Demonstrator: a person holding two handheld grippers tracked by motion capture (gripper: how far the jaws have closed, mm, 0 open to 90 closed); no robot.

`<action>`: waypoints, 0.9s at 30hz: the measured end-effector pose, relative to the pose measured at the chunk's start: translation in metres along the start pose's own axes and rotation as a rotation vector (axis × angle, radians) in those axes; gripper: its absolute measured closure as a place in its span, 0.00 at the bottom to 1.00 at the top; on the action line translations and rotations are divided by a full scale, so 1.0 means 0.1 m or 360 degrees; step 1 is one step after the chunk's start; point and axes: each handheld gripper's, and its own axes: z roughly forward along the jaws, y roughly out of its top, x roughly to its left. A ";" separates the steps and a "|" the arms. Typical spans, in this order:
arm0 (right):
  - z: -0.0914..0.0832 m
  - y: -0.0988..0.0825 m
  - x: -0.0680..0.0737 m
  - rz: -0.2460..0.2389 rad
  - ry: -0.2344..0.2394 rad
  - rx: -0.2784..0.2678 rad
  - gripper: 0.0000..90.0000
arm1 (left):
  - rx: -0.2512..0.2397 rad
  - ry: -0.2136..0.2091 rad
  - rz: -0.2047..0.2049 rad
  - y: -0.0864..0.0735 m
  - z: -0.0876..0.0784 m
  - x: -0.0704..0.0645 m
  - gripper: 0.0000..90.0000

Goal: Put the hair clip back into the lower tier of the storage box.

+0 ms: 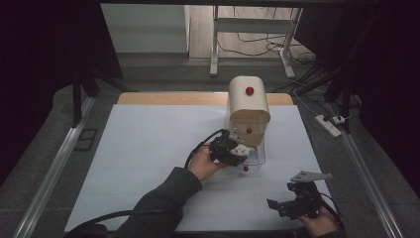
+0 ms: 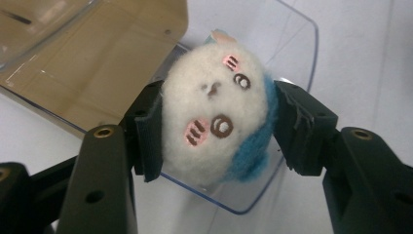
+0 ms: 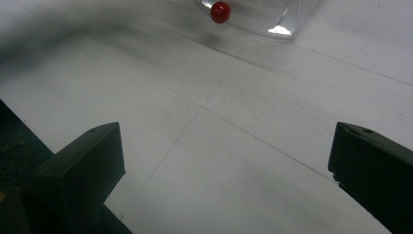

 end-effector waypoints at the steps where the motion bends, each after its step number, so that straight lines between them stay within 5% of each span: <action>1: 0.00 0.00 0.00 0.0002 0.0001 -0.0003 0.00 | 0.0000 0.0006 -0.0003 0.00 0.01 0.00 0.46; 9: 0.00 0.00 0.00 0.0002 0.0003 -0.0004 0.00 | -0.0007 0.0004 -0.0019 -0.02 0.07 -0.02 0.39; 27: 0.00 0.00 0.00 0.0004 0.0001 -0.0005 0.00 | -0.0039 -0.0117 -0.0041 0.01 -0.07 0.00 0.16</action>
